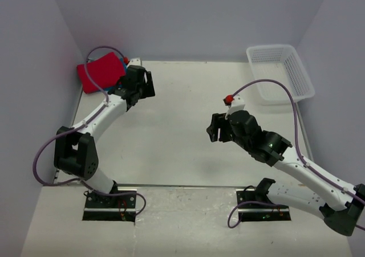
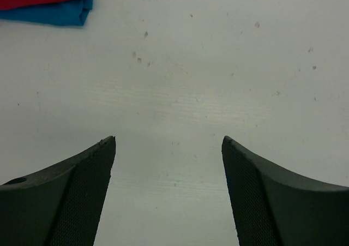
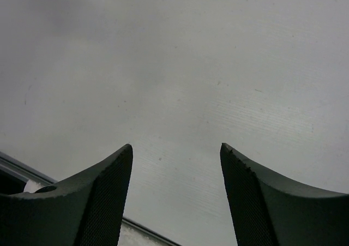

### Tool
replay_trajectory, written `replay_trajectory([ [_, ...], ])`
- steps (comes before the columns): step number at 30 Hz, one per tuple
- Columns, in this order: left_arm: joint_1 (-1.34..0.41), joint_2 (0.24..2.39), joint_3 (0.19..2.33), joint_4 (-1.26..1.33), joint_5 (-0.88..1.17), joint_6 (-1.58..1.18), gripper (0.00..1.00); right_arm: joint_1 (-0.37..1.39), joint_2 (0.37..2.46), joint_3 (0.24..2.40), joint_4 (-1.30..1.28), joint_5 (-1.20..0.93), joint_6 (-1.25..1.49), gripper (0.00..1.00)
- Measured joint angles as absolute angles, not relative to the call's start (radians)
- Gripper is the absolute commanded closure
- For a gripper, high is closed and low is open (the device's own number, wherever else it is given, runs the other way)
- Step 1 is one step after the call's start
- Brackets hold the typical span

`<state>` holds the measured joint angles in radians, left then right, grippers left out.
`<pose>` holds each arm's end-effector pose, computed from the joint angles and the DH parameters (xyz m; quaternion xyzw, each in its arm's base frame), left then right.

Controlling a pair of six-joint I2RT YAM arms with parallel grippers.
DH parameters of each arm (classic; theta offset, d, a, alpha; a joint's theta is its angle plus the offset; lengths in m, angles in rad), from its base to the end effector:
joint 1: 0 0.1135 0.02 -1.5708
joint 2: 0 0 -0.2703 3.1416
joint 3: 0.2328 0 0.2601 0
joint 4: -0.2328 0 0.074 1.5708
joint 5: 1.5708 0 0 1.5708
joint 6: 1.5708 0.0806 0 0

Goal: Fold and stack the t-shirts
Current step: Put the neatly folded tshirt into the corner of the board with the left arm

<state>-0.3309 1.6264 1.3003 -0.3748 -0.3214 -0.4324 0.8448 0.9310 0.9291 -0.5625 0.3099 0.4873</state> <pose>0.3951 -0.1088 0.2621 -0.1127 0.8906 -0.0202 0.4401 0.1772 0.1626 0.3092 -0.0807 0.8650 0.1881 0.4582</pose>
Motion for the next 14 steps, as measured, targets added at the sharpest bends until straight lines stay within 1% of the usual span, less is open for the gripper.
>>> replay_trajectory([
  [8,-0.362,1.453,1.111,-0.307,-0.279,-0.434,0.20,0.845,0.898,0.929,-0.500,0.242,0.472,0.33],
  [12,-0.369,1.391,1.028,-0.293,-0.272,-0.427,0.20,0.845,0.897,0.929,-0.479,0.210,0.465,0.35],
  [14,-0.372,1.357,0.989,-0.286,-0.273,-0.425,0.20,0.845,0.897,0.928,-0.470,0.199,0.462,0.34],
])
